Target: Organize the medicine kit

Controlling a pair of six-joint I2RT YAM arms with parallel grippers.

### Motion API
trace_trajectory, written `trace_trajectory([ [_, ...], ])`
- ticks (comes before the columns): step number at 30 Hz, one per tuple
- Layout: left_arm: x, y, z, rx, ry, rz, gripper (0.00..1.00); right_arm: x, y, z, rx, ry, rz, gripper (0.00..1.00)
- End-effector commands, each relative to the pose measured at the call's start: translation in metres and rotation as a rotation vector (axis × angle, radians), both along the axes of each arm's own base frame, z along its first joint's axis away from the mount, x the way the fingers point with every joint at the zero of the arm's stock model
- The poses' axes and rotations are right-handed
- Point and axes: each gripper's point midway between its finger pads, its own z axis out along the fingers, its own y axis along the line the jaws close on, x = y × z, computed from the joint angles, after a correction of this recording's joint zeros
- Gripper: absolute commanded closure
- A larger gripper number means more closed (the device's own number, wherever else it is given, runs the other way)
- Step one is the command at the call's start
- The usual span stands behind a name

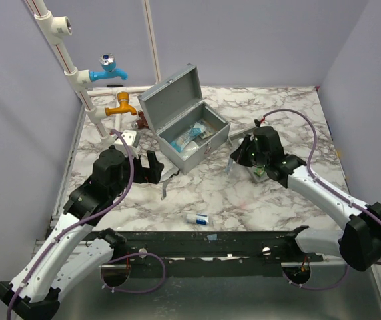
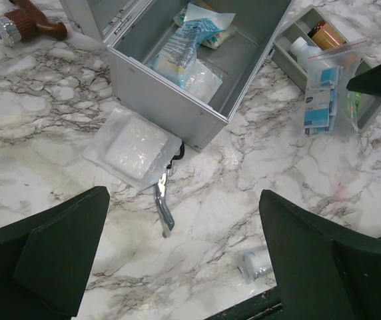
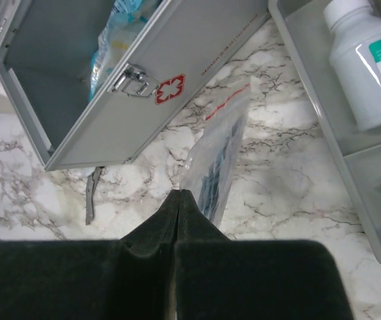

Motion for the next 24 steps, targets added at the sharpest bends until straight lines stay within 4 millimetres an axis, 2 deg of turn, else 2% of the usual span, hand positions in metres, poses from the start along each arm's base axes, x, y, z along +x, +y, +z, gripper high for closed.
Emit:
trace_trajectory([
  [1,0.001,0.002,0.006,-0.002,-0.023,0.003,0.01,0.015,0.004,0.031,0.004,-0.074,-0.012,0.99],
  [8,0.0,0.003,0.007,-0.005,-0.026,0.003,0.01,0.036,0.017,0.069,0.077,-0.139,-0.039,0.99],
  [14,-0.002,0.002,0.009,-0.013,-0.032,-0.001,0.01,0.061,0.036,0.098,0.174,-0.179,-0.055,0.99],
  [17,-0.002,0.003,0.01,-0.018,-0.037,-0.002,0.02,0.075,0.05,0.107,0.23,-0.184,-0.052,0.99],
  [24,-0.004,0.004,0.014,-0.029,-0.05,-0.002,0.01,0.103,0.082,0.112,0.357,-0.171,-0.033,0.99],
])
